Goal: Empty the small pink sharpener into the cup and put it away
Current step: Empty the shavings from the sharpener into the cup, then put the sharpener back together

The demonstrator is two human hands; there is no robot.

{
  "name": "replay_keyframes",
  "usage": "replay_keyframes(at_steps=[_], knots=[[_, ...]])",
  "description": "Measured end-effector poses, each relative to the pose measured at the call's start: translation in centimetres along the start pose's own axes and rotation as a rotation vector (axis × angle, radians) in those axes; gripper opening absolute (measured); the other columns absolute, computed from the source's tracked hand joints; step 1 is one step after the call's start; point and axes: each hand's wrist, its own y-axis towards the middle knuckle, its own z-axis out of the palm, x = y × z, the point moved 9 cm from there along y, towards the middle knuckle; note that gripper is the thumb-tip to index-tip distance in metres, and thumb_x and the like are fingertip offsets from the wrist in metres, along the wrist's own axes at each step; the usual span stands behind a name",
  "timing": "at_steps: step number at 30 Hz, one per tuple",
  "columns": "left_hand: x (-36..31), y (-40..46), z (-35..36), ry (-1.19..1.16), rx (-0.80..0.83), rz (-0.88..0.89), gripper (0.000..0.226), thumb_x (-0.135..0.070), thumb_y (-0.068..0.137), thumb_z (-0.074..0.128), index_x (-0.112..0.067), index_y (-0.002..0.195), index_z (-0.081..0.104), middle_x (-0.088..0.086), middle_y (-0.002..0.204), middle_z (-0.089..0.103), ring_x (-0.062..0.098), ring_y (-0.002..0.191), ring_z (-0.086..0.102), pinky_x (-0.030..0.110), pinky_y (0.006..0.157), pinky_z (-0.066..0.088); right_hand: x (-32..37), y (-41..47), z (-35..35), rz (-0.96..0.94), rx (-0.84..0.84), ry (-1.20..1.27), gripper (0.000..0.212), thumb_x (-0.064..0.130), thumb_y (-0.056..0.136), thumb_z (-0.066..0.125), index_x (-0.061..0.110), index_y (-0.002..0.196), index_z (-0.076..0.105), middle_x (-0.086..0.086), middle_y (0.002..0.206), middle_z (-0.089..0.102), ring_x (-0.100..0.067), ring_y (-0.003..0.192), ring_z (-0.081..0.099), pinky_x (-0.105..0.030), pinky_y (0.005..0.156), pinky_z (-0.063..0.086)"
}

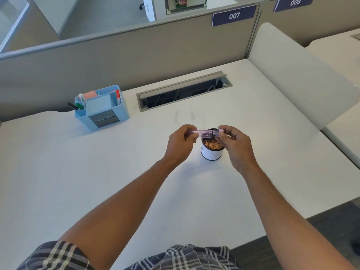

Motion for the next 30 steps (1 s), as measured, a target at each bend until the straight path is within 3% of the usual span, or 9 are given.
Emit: replay_keyframes(at_steps=[5,8,10,14,18,22,30], knots=[[0.7,-1.3,-1.2,-0.090,-0.039,-0.021,0.017,-0.011,0.094,0.061,-0.021,0.108,0.065,-0.001,0.089,0.071,0.017,0.081,0.068,0.040,0.081,0.058,0.6,-0.7,1.8,-0.043,0.066,-0.103,0.015,0.016,0.095,0.071,0.022,0.107,0.078,-0.003,0.107,0.080,-0.024,0.106,0.073,-0.034,0.096,0.056],[0.9,-2.0,-2.0,-0.117,-0.059,-0.023,0.018,-0.012,0.093,0.063,-0.019,0.109,0.065,0.001,0.092,0.071,0.021,0.085,0.067,0.039,0.083,0.058,0.9,-1.2,2.8,-0.057,0.103,-0.116,0.017,0.015,0.095,0.071,0.018,0.109,0.078,0.000,0.101,0.081,-0.015,0.094,0.075,-0.022,0.084,0.056],[1.0,-2.4,-2.5,-0.117,-0.062,-0.017,0.019,-0.012,0.092,0.065,-0.020,0.109,0.065,0.000,0.095,0.072,0.019,0.086,0.067,0.035,0.082,0.057,1.0,-1.6,3.5,-0.059,0.116,-0.102,0.017,0.015,0.094,0.072,0.015,0.111,0.077,-0.002,0.098,0.081,-0.013,0.087,0.076,-0.018,0.078,0.056],[1.1,-3.3,-3.7,-0.097,-0.064,0.001,0.020,-0.012,0.091,0.067,-0.021,0.108,0.066,-0.008,0.095,0.072,0.007,0.083,0.066,0.022,0.074,0.056,1.7,-2.2,4.8,-0.078,0.138,-0.120,0.014,0.015,0.093,0.074,0.019,0.106,0.078,-0.005,0.101,0.080,-0.016,0.087,0.076,-0.020,0.079,0.057],[1.3,-4.0,-5.3,-0.067,-0.084,0.011,0.025,-0.011,0.091,0.068,-0.015,0.115,0.069,-0.006,0.093,0.072,-0.002,0.074,0.063,0.011,0.067,0.050,2.5,-3.0,6.6,-0.111,0.196,-0.140,0.016,0.014,0.092,0.074,0.029,0.095,0.079,0.005,0.094,0.080,-0.014,0.084,0.076,-0.016,0.075,0.055],[1.4,-4.8,-7.2,-0.039,-0.122,0.024,0.024,-0.008,0.091,0.067,-0.014,0.114,0.070,-0.004,0.087,0.070,-0.003,0.066,0.058,0.009,0.060,0.046,2.2,-3.5,8.3,-0.099,0.234,-0.167,0.015,0.011,0.091,0.076,0.021,0.102,0.079,0.011,0.088,0.080,-0.018,0.088,0.075,-0.020,0.082,0.057],[2.1,-6.5,-11.0,0.006,-0.197,0.062,0.025,-0.001,0.089,0.067,-0.020,0.106,0.070,-0.005,0.085,0.067,0.001,0.070,0.056,0.010,0.060,0.047,1.4,-4.7,12.5,-0.063,0.295,-0.075,0.020,0.007,0.090,0.076,0.026,0.090,0.082,0.003,0.087,0.082,-0.017,0.083,0.075,-0.023,0.082,0.059]])
